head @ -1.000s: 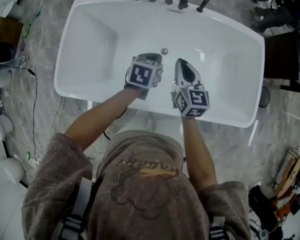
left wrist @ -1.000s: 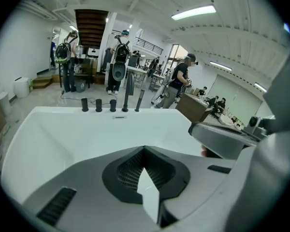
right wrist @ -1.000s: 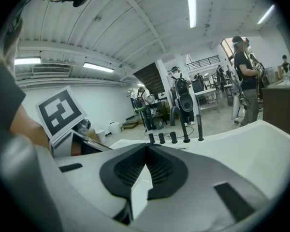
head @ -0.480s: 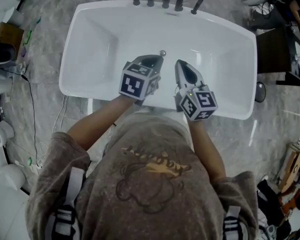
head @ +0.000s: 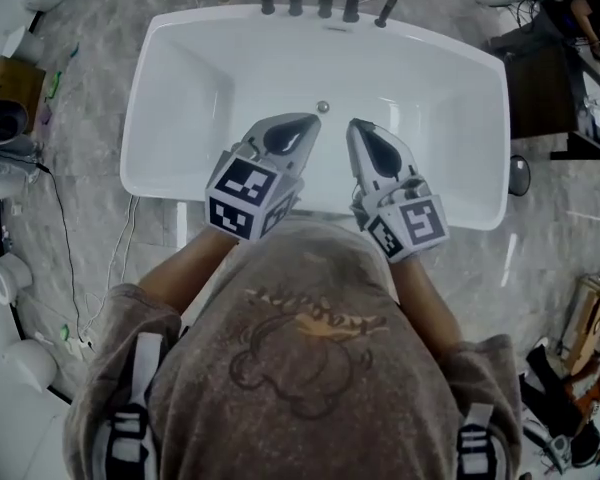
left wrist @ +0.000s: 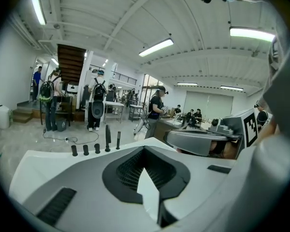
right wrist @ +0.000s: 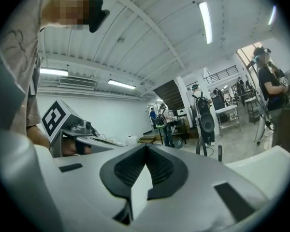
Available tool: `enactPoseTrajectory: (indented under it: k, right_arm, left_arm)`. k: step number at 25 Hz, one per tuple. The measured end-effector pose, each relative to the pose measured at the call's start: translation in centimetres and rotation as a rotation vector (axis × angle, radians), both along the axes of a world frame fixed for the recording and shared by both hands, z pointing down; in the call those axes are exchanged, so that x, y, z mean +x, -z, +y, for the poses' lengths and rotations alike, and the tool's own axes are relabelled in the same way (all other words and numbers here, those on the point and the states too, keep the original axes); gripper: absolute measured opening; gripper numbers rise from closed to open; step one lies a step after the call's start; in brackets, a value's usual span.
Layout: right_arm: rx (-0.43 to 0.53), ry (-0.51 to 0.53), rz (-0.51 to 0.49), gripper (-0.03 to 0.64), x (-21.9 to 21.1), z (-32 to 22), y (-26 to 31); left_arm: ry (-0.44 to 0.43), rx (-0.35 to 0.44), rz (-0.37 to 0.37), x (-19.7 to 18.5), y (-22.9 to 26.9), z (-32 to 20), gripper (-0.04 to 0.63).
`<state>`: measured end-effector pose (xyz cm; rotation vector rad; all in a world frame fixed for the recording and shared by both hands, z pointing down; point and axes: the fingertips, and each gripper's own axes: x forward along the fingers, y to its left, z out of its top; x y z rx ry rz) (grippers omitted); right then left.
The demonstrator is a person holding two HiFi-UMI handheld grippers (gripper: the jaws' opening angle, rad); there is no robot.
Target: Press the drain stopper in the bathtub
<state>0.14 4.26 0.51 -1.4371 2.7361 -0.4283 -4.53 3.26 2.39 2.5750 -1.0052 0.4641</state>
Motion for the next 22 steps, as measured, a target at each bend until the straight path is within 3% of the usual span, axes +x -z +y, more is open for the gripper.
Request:
enactPoseTrajectory:
  k: [11,22]
  right_arm:
    - [0.158,0.039,0.038,-0.002,-0.9,2.7,3.0]
    - [0.191,0.007,0.031,-0.002,-0.3,2.3,1.9]
  left_arm:
    - [-0.100,0.286,0.192,0.4,5.4,2.3,0.003]
    - [-0.140,0.406,0.187,-0.7,4.5,2.0,0.003]
